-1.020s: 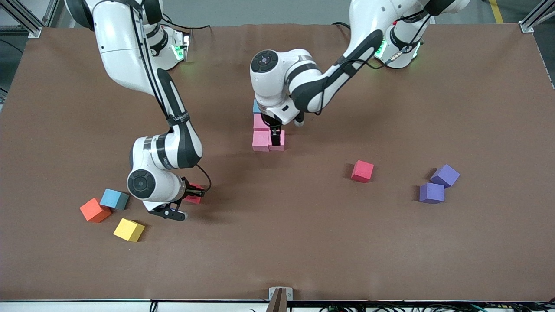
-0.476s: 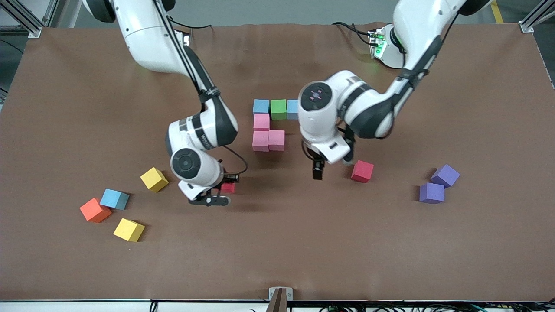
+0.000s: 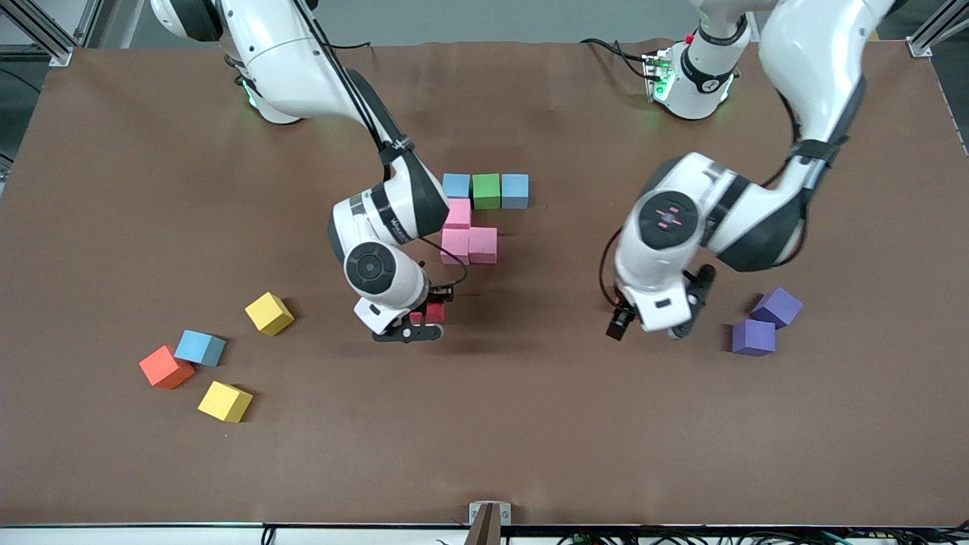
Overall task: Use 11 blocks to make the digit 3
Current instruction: 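Carry the red block to the row while the left gripper reaches red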
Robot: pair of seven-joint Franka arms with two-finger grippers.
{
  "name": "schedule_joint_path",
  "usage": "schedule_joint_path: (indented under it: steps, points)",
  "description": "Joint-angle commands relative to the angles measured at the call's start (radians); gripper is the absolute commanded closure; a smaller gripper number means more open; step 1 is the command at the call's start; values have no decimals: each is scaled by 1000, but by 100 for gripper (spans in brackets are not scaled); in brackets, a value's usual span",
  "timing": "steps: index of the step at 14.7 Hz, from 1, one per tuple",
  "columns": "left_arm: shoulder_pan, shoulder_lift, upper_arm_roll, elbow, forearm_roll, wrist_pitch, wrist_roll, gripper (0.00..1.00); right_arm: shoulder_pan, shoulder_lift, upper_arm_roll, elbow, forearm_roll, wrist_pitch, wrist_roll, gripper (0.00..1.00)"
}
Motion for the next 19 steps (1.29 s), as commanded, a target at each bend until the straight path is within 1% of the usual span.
schedule_joint_path:
  steps: [1,4,7,9,11,14,16,19]
  points:
    - [122,5,-30,-48,-86,8,205,2,26,23,-4,19,13,6,-1,82]
    - [137,1,-28,-116,-82,59,213,2,67,42,-9,24,4,3,5,82]
    - [175,-7,-28,-234,-86,184,193,1,73,46,-9,24,-2,3,8,82]
    - [195,-7,-28,-286,-85,249,77,1,75,46,-6,24,3,3,11,82]
    - [191,-10,-30,-335,-73,292,-49,1,76,46,-6,21,1,4,13,82]
    - [195,-24,-30,-389,-28,303,-109,1,76,46,-6,19,0,4,13,82]
    - [197,-21,-28,-420,4,361,-161,1,76,52,-6,16,0,3,11,82]
    - [211,-12,-27,-426,23,399,-170,1,83,54,-6,15,0,0,11,82]
